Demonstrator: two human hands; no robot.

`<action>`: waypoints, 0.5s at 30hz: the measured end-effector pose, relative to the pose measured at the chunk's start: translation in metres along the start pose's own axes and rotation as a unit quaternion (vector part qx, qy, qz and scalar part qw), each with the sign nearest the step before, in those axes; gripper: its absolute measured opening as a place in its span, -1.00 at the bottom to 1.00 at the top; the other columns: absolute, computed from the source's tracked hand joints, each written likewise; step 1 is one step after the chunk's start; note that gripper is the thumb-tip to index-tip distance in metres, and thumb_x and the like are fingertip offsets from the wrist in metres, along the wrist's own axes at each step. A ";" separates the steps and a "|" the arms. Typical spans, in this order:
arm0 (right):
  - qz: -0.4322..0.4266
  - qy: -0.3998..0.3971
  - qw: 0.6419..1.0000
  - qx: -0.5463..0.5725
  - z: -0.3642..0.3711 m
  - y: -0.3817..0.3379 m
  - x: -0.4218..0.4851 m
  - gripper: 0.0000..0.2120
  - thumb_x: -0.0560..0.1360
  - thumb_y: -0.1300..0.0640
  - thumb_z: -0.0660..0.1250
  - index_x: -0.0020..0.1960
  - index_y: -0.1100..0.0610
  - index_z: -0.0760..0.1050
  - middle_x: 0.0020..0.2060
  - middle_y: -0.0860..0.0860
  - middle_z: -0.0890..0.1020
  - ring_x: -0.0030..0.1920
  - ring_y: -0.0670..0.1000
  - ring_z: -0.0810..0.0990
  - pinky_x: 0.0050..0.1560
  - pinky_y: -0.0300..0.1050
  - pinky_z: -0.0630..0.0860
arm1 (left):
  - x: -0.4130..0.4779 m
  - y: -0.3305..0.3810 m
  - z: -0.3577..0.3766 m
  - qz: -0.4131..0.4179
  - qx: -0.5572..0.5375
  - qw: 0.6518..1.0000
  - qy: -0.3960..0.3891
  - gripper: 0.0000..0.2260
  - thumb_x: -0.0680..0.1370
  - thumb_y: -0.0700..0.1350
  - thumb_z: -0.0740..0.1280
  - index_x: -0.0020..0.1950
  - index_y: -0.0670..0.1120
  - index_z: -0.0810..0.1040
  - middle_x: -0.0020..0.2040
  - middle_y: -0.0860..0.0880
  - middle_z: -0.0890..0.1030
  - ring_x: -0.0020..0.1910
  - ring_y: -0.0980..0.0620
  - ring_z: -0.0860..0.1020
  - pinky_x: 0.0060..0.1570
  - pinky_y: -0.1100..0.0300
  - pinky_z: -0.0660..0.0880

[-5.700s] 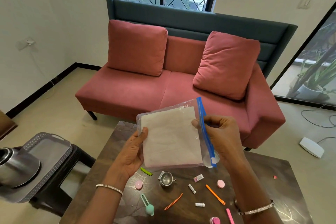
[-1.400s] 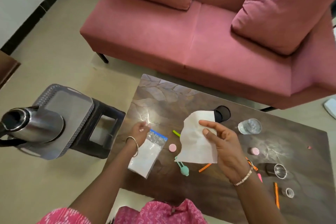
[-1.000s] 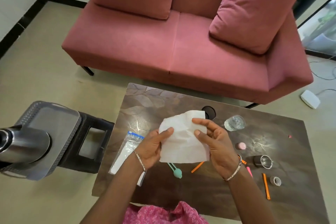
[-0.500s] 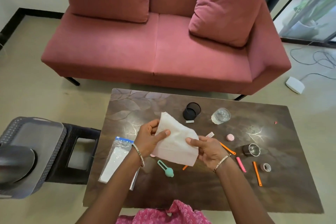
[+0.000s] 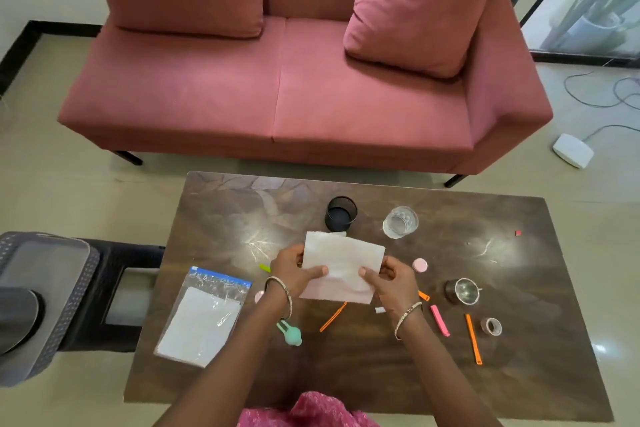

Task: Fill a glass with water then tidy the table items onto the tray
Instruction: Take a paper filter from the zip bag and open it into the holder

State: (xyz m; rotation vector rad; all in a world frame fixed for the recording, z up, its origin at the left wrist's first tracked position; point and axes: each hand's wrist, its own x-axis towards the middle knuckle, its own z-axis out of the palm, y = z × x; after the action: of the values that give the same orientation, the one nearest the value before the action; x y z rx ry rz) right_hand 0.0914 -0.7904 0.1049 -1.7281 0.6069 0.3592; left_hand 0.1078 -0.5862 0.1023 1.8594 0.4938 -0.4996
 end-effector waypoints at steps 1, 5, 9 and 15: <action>0.007 -0.015 1.000 0.023 -0.004 0.000 0.007 -0.80 0.40 0.23 0.54 -0.01 0.10 0.62 -0.12 0.05 0.74 -0.07 0.08 0.72 -0.12 0.04 0.65 | 0.002 0.002 0.004 -0.012 -0.004 1.000 -0.019 -0.65 0.29 -0.16 0.58 0.04 -0.08 0.63 -0.05 -0.02 0.69 -0.04 -0.01 0.63 0.00 0.05 0.59; 0.061 -0.109 0.992 0.019 -0.021 -0.003 0.041 -0.59 0.36 0.22 0.57 0.14 0.11 0.51 -0.07 0.12 0.73 -0.07 0.14 0.71 -0.36 -0.09 0.53 | 0.017 0.011 0.027 -0.027 -0.018 0.999 0.022 -0.70 0.30 -0.19 0.57 -0.02 -0.02 0.62 -0.12 0.03 0.68 -0.11 0.03 0.63 -0.13 0.12 0.60; 0.063 -0.129 0.988 -0.048 -0.023 -0.005 0.074 -0.53 0.27 0.37 0.58 0.13 0.17 0.57 -0.14 0.07 0.75 -0.12 0.03 0.74 -0.22 -0.07 0.66 | 0.036 0.016 0.041 -0.002 0.003 0.997 0.078 -0.75 0.32 -0.14 0.55 -0.05 -0.01 0.62 -0.17 0.07 0.66 -0.18 0.09 0.62 -0.21 0.16 0.57; -0.054 -0.045 0.984 -0.166 -0.009 -0.016 0.122 -0.85 0.35 0.18 0.55 -0.15 0.16 0.61 -0.36 0.01 0.68 -0.35 0.02 0.67 -0.30 -0.03 0.61 | 0.075 0.017 0.054 0.004 0.042 0.988 0.150 -0.86 0.40 -0.04 0.48 -0.06 0.03 0.62 -0.22 0.11 0.63 -0.21 0.05 0.60 -0.32 0.23 0.46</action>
State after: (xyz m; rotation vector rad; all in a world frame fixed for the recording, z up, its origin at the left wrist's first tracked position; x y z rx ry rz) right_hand 0.1993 -0.8214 0.0534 -2.0406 0.4007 0.4805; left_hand 0.1737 -0.6353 0.0568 2.0278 0.6743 -0.2374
